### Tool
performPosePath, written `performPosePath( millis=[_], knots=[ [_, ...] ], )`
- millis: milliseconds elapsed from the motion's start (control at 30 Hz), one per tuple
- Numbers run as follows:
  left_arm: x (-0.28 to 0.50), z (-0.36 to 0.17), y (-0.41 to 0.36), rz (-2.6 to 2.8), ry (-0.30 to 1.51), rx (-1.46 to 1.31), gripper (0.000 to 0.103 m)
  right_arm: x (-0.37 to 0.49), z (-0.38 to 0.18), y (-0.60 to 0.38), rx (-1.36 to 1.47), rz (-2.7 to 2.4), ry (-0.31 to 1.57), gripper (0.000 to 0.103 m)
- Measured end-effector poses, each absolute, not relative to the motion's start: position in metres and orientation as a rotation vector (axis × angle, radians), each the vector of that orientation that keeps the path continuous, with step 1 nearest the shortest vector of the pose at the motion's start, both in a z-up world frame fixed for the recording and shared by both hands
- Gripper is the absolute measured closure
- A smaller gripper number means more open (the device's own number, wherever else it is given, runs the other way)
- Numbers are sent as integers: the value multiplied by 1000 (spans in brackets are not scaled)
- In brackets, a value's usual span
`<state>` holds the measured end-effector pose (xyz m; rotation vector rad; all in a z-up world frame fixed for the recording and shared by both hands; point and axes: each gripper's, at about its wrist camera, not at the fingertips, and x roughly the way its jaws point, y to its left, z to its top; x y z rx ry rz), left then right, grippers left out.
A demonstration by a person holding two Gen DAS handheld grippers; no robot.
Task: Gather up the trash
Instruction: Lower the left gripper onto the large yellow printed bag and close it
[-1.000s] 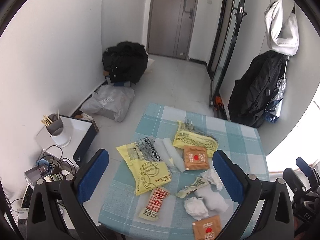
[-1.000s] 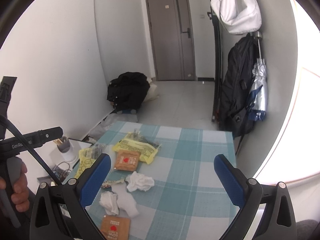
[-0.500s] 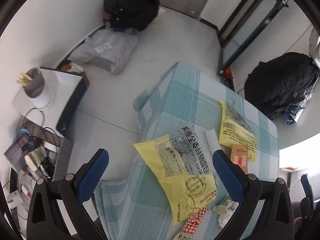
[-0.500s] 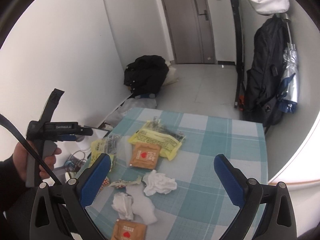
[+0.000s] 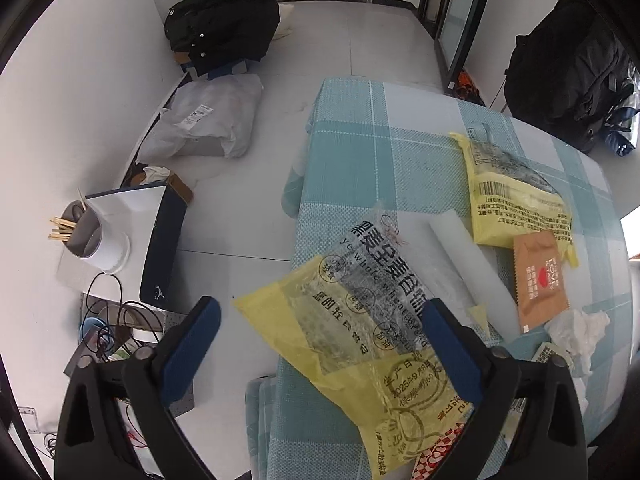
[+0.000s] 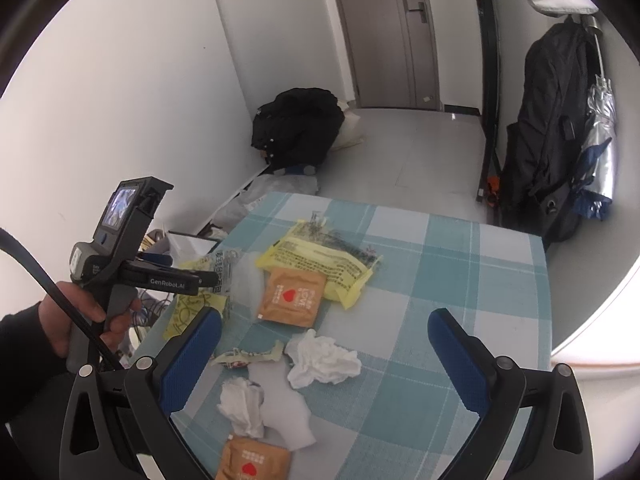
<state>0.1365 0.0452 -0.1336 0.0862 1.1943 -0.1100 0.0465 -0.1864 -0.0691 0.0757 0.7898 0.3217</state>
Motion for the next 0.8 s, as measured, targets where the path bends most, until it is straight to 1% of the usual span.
performPosePath(
  millis=[33,100,167,200,267,333,367,567,800],
  knots=[
    [136,-135,45,-103,1199,96,13,46,-70,-187,78,320,796,0],
    [136,-137,43,-80,1196,136,30,45,-69,-188,83,316,798,0],
    [134,-132,40,-66,1172,171,38,42,-67,-189,79,308,792,0],
    [135,-133,40,-65,1162,180,46,41,-67,-189,75,305,790,0],
    [133,-128,38,-48,1139,206,58,39,-67,-188,65,298,791,0],
    [134,-128,39,-50,1135,188,81,37,-67,-187,58,296,791,0],
    [134,-128,40,-55,1147,172,100,36,-67,-187,53,291,793,0],
    [142,-127,43,-95,1141,83,103,29,-68,-185,17,276,785,0],
    [141,-108,47,-107,1085,-18,103,25,-70,-185,10,254,786,0]
  ],
)
